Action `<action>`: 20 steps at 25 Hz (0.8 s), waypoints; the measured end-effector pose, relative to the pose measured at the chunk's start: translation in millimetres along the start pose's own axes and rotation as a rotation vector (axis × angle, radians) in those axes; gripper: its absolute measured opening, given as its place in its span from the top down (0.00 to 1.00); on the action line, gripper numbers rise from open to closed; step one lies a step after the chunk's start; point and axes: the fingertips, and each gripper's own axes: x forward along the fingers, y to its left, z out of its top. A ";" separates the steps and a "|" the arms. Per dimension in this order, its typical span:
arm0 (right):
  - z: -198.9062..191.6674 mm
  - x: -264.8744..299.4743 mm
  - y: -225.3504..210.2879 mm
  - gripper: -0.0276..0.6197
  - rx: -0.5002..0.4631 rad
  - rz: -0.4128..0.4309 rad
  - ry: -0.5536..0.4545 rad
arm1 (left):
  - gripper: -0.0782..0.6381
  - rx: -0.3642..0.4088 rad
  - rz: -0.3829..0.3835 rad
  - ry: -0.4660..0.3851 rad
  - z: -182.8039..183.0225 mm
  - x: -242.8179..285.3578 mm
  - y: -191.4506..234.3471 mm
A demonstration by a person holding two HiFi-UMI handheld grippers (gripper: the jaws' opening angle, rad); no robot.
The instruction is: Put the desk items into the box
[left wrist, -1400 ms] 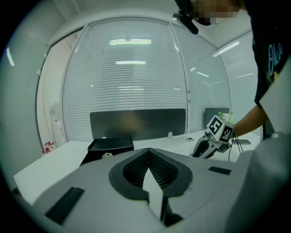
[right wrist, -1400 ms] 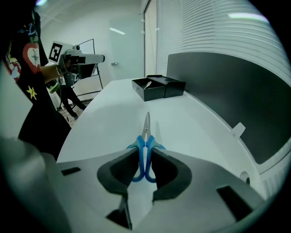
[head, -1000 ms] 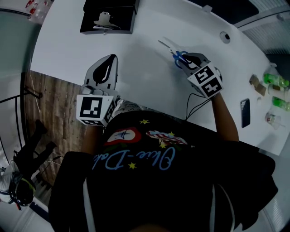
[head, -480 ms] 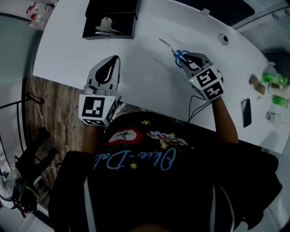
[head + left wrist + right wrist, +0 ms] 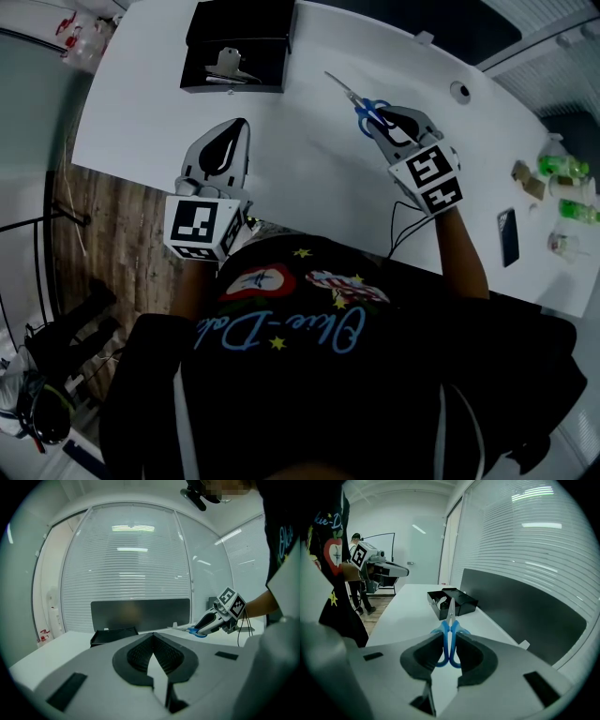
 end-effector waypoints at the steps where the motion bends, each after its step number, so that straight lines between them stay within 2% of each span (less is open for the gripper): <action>1: 3.6 0.2 0.1 0.81 0.001 -0.004 -0.007 | 0.88 -0.002 0.000 -0.003 0.8 -0.6 2.1; 20: 66.0 -11.6 12.8 0.81 -0.005 -0.073 -0.127 | 0.88 -0.028 0.013 -0.046 10.3 -21.0 32.2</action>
